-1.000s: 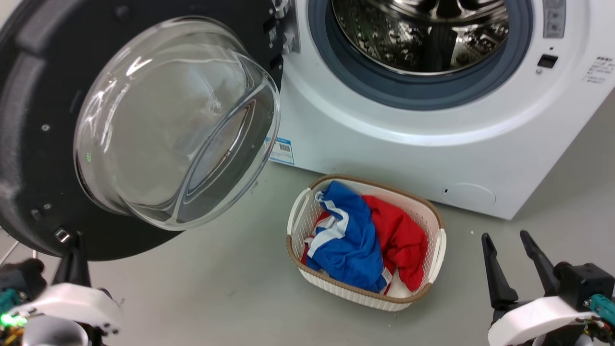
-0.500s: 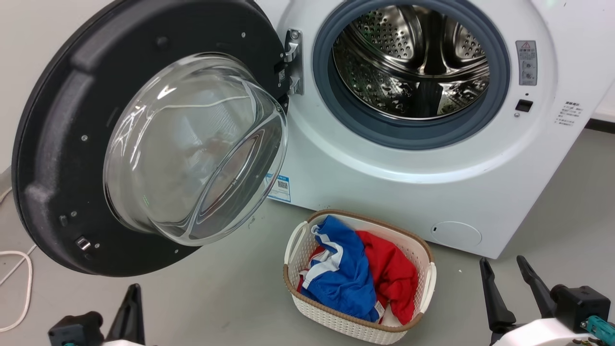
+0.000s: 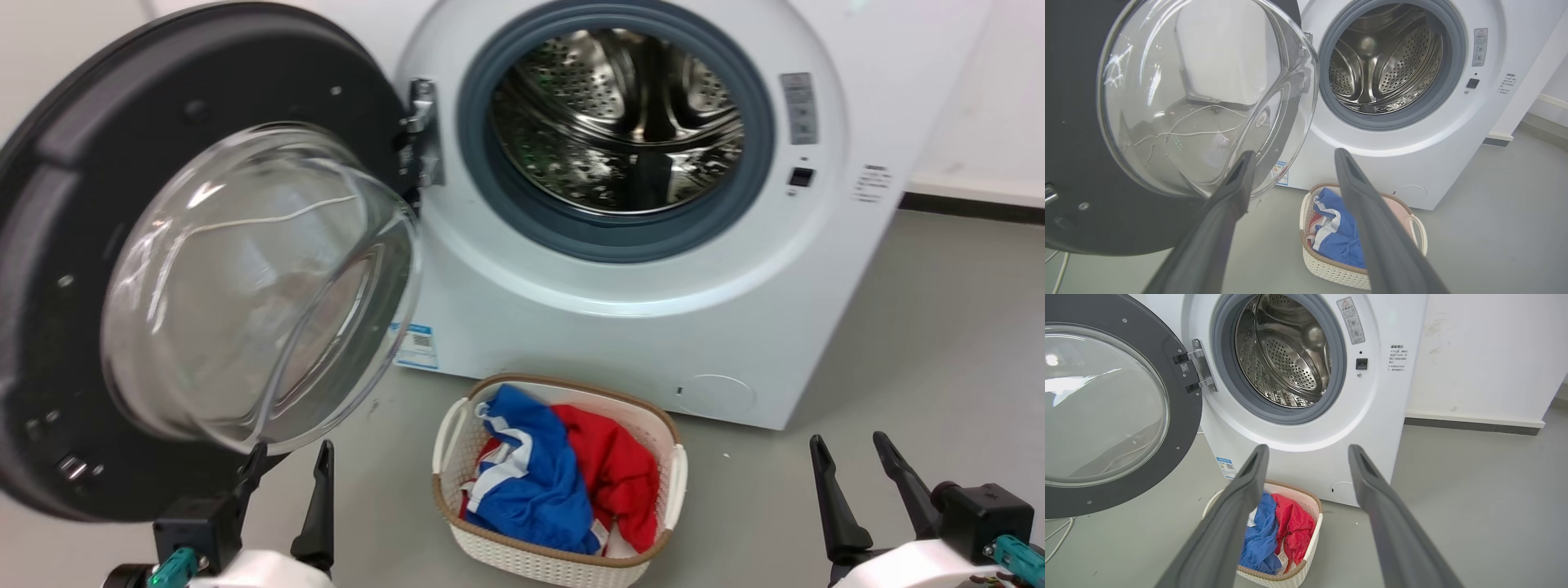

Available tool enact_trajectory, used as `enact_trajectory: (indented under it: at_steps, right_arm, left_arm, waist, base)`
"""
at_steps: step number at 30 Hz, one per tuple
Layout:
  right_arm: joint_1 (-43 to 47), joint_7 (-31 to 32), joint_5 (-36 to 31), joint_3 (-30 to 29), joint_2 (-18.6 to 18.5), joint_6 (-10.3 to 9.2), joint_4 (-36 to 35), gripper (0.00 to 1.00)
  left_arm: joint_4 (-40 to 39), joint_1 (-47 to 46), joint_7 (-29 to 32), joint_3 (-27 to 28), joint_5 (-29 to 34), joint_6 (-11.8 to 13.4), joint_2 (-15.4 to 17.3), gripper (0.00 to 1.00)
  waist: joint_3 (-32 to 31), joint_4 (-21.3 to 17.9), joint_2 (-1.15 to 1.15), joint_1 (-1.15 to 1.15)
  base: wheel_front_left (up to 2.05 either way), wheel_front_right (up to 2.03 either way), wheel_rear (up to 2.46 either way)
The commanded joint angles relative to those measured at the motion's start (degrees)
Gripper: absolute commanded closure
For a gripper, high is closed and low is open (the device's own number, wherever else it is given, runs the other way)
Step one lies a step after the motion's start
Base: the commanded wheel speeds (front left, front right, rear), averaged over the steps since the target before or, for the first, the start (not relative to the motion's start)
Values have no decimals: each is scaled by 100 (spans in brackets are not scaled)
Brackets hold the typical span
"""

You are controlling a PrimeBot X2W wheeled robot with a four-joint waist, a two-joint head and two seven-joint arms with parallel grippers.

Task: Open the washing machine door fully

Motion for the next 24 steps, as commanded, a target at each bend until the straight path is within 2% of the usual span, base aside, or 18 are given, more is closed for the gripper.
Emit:
enact_trajectory:
  at_steps: [1, 7, 16, 24]
  right_arm:
    - [-19, 14, -3, 10, 6, 1, -37, 0]
    - [-115, 39, -34, 74, 4, 1, -79, 0]
    - [-105, 95, -145, 140, 6, 1, -180, 0]
    - [-112, 120, -153, 136, 6, 1, -246, 0]
  left_arm:
    - [72, -176, -66, -51, 41, -62, -24, 0]
    - [368, -456, -219, -185, 138, -158, -62, 0]
    - [721, -618, -450, -294, 336, -149, -10, 0]
    - [925, -625, -589, -300, 356, -89, -28, 0]
  waist:
    - [-15, -339, 0, 0]
    - [9, -925, 0, 0]
    - [53, -1602, 0, 0]
    - [112, -1744, 0, 0]
  base:
    - [0, 0, 0]
    - [0, 0, 0]
    - [0, 0, 0]
    - [0, 0, 0]
